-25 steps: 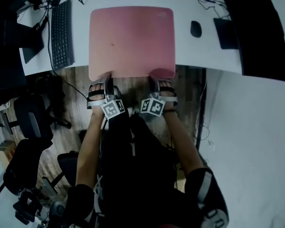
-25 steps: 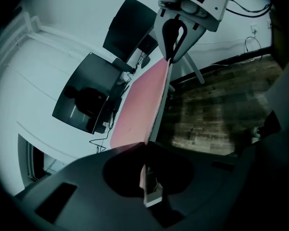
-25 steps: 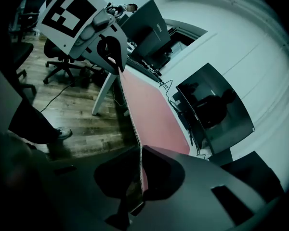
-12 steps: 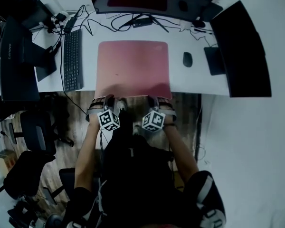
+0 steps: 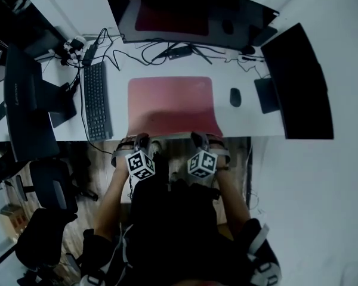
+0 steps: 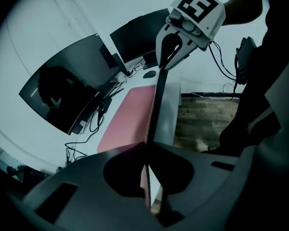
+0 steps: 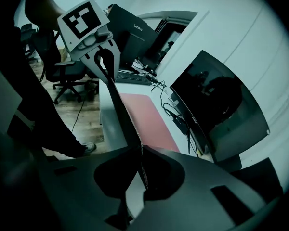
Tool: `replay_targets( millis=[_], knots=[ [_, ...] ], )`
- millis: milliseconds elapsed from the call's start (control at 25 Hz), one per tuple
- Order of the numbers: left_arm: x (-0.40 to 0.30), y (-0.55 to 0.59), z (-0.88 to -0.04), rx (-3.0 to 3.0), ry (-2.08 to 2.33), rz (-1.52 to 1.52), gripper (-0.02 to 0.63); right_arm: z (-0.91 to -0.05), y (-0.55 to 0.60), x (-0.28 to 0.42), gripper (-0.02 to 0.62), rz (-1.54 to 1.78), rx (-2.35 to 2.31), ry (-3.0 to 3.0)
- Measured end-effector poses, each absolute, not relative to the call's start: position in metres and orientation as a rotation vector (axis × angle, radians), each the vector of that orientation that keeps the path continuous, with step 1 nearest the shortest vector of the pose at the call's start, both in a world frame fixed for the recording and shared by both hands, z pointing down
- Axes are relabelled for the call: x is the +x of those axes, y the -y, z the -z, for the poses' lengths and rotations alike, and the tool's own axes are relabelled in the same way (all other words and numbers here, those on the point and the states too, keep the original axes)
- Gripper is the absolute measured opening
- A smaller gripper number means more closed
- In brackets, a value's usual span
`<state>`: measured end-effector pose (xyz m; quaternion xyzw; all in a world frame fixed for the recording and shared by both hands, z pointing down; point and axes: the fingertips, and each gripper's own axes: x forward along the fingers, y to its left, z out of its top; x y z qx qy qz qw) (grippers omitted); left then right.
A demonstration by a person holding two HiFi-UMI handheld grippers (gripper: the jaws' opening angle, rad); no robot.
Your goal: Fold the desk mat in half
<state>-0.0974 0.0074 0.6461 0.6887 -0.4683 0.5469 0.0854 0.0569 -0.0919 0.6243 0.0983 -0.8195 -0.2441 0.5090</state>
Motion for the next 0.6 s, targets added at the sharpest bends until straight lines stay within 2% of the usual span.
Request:
replay_targets(
  millis=[600],
  knots=[
    [-0.166,0.088,-0.586,2.145,1.559,-1.507,0.020,-0.566,0.179,-0.007,0.020,0.597,0.456,1.972]
  ],
)
